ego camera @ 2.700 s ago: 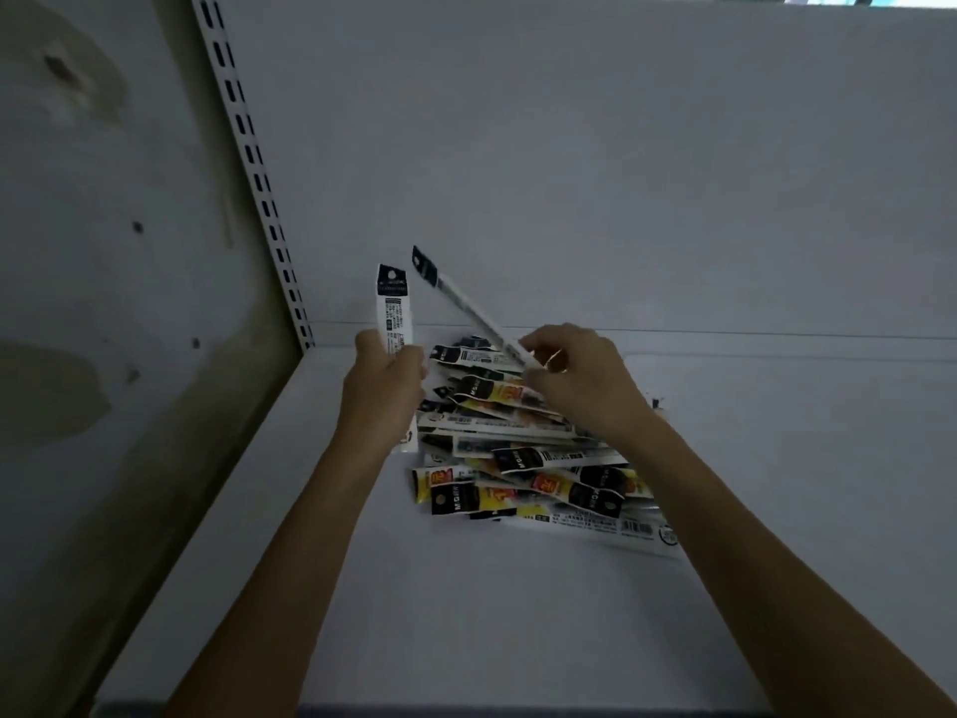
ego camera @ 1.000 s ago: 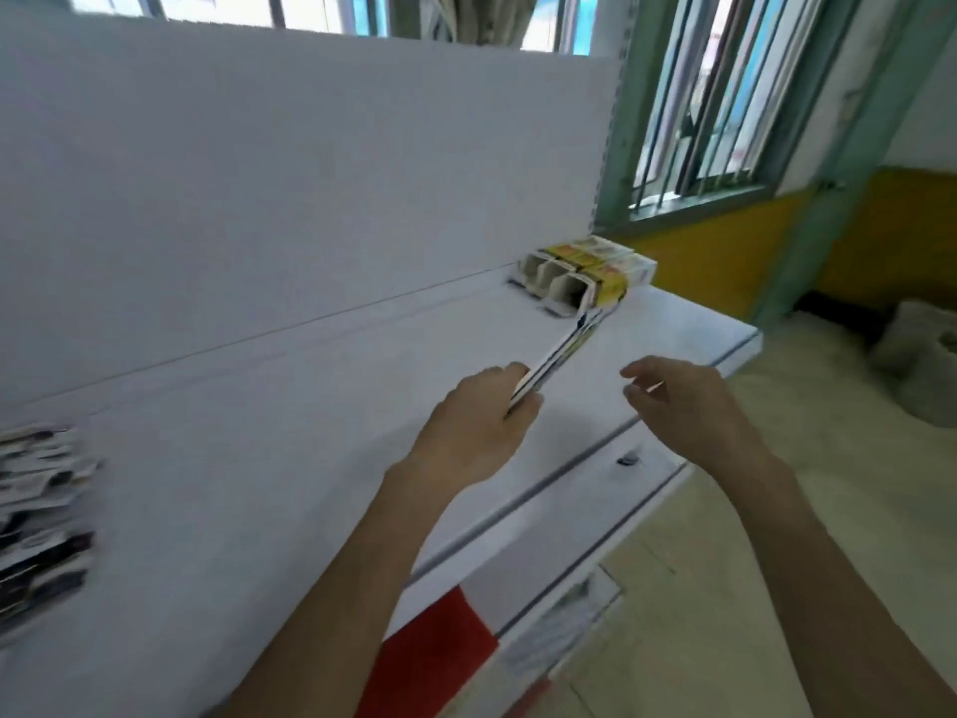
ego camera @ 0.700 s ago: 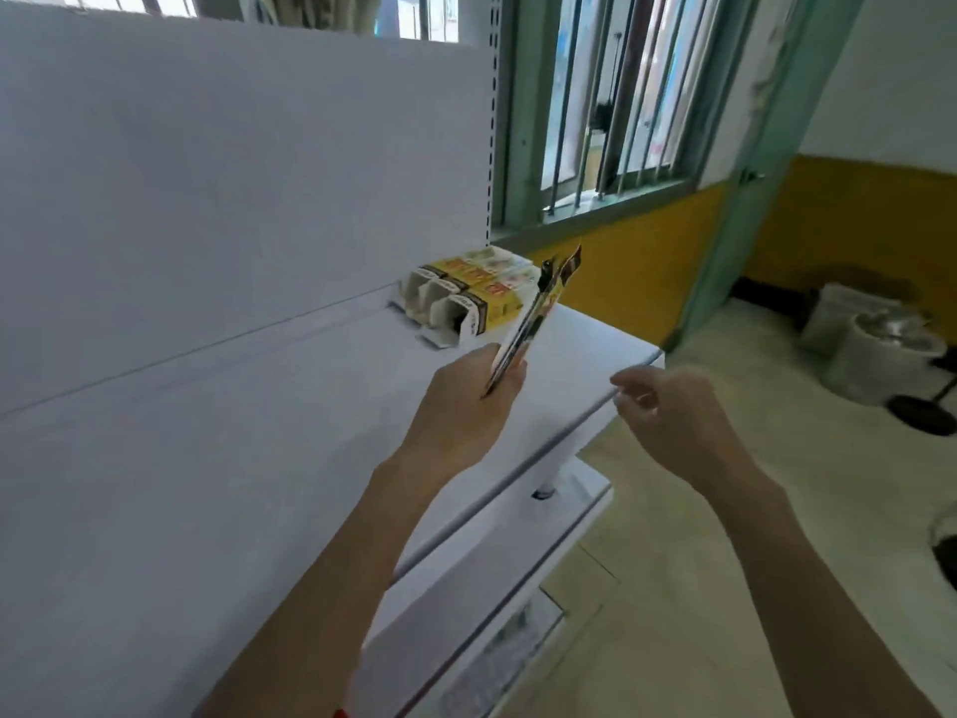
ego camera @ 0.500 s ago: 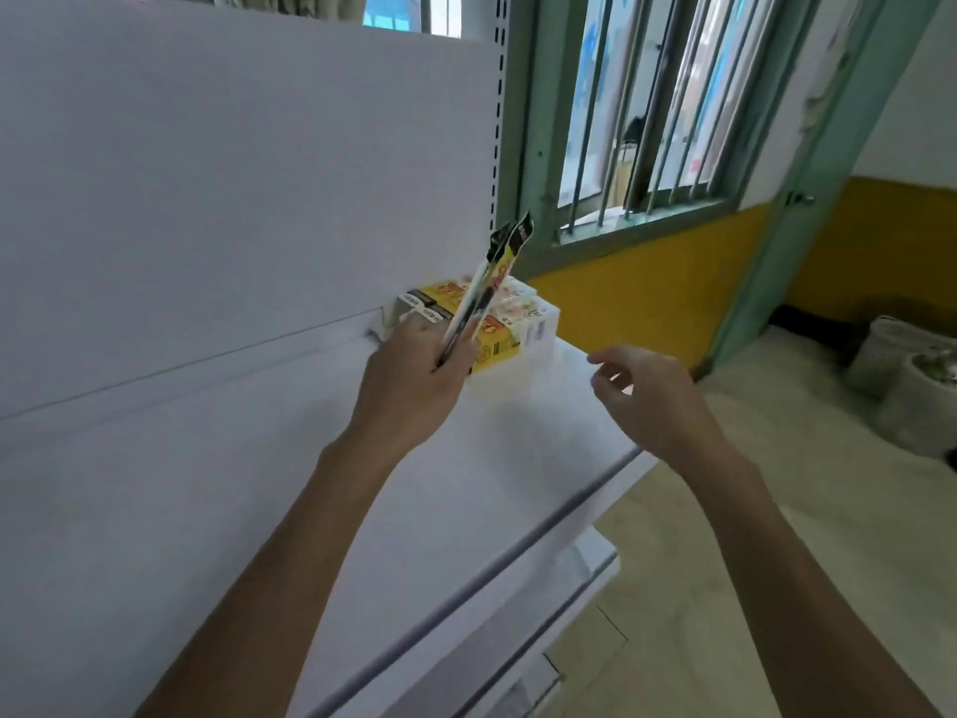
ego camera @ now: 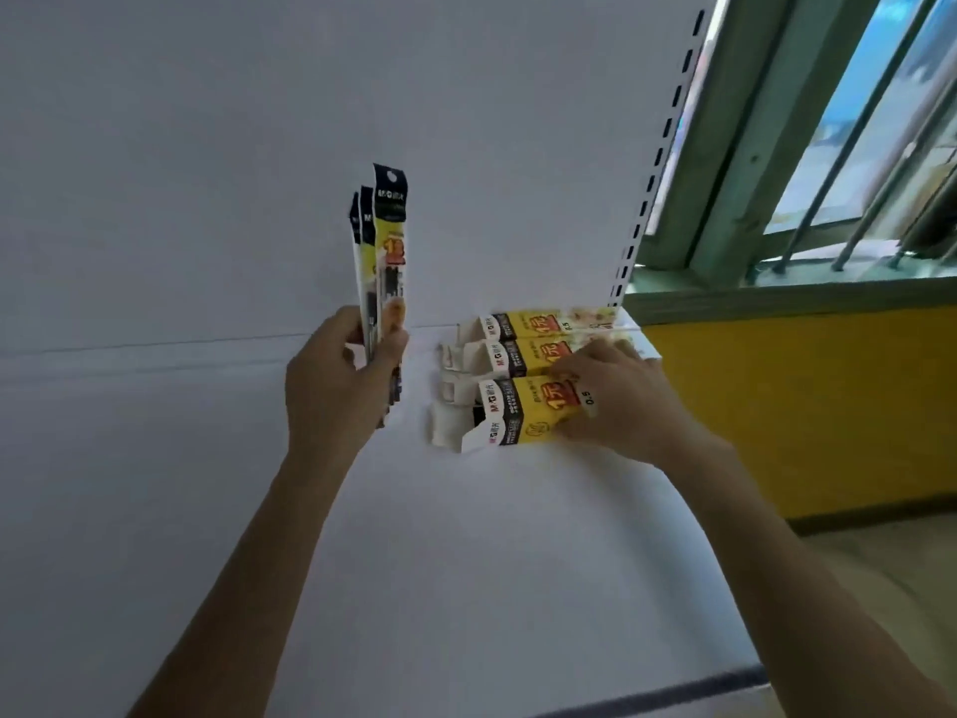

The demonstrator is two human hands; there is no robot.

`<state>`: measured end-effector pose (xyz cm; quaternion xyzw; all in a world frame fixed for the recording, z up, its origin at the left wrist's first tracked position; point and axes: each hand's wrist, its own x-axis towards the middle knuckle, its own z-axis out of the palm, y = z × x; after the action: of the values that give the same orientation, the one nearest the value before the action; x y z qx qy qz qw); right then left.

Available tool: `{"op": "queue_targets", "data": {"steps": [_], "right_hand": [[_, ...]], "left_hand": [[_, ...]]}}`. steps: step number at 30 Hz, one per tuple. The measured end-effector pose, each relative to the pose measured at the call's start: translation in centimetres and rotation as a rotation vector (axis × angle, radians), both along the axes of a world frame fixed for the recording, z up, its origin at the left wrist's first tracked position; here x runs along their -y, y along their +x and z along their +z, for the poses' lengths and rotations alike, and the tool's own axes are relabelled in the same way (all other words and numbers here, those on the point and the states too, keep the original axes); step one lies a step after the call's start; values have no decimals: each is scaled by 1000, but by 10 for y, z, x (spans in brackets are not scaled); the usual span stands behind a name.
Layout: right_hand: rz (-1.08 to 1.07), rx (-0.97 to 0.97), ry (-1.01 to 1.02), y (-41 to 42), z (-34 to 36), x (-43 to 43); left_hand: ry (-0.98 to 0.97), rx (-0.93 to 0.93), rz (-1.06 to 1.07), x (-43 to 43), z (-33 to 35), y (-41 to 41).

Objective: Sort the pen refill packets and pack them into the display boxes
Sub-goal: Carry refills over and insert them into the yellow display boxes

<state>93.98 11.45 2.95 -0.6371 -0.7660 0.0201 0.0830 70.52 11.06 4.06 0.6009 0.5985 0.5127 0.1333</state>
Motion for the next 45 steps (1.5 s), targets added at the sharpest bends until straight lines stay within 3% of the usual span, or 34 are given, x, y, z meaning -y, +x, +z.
{"op": "queue_targets", "data": {"steps": [7, 13, 17, 20, 23, 25, 26, 27, 29, 30, 32, 37, 41, 45], "right_hand": [[190, -83, -40, 16, 2, -7], [270, -251, -13, 6, 8, 3], [290, -317, 11, -1, 11, 9], [311, -323, 6, -5, 13, 11], [294, -332, 8, 0, 16, 11], [260, -361, 22, 8, 19, 11], [246, -373, 25, 13, 20, 10], [235, -385, 23, 17, 21, 10], [225, -400, 20, 21, 21, 8], [226, -397, 23, 23, 20, 8], [228, -382, 29, 23, 20, 7], [270, -317, 24, 14, 22, 10], [249, -345, 11, 18, 23, 9], [242, -257, 32, 17, 17, 7]], "left_hand": [[-44, 169, 236, 24, -8, 22], [10, 566, 283, 45, -8, 41], [-43, 614, 324, 50, -14, 54], [-158, 448, 247, 51, -8, 60], [-344, 42, 15, 59, 5, 55], [-238, -197, 93, 61, 9, 46], [-162, -221, 168, 62, 11, 42], [-114, -129, 214, 61, 12, 38], [-121, 199, 247, 55, 13, 32], [-118, 278, 263, 52, 11, 32], [-50, 191, 262, 48, 7, 32], [-58, -227, -74, 48, -1, 54], [-11, -105, 26, 44, 2, 47], [-187, -402, -166, 42, -4, 50]]}}
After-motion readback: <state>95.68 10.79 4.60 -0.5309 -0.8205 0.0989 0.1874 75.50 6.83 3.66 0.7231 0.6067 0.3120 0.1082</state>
